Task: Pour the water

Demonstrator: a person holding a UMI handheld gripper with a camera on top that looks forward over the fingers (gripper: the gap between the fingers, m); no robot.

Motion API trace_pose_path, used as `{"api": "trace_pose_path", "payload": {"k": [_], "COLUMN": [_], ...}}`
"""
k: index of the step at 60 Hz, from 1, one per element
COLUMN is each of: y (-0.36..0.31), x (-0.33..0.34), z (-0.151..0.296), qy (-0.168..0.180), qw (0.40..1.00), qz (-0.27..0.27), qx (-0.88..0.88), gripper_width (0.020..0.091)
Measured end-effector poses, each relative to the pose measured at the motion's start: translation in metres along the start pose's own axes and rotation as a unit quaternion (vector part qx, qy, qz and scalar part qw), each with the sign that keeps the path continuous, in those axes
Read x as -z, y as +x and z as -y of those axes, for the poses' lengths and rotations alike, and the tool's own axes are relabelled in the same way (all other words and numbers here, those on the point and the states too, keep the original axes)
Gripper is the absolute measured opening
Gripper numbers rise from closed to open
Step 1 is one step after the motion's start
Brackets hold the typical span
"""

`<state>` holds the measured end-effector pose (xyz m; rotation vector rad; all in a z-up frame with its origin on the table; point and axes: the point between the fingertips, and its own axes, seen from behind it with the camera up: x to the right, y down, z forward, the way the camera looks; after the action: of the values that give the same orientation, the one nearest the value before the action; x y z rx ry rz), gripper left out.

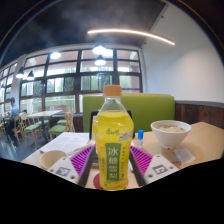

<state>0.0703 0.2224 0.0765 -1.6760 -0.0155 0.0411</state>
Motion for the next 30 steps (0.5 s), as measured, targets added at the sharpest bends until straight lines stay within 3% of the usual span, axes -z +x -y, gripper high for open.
{"api": "trace_pose_path", "payload": {"k": [3,6,17,30], "y": [0.003,0.0,-0.009,-0.03], "x": [-0.003,0.014,0.079,0.226], "z": [-0.006,-0.004,0.022,0.059], "qy": [-0.01,-0.009,0.003,0.005], "qw": [1.0,1.0,0.999,0.998], "qz": [0.006,-0.005,-0.024,-0.04], "qx": [0.007,0.011,0.039,0.037], "gripper_width": [0.0863,0.081,0.0821,0.0822]}}
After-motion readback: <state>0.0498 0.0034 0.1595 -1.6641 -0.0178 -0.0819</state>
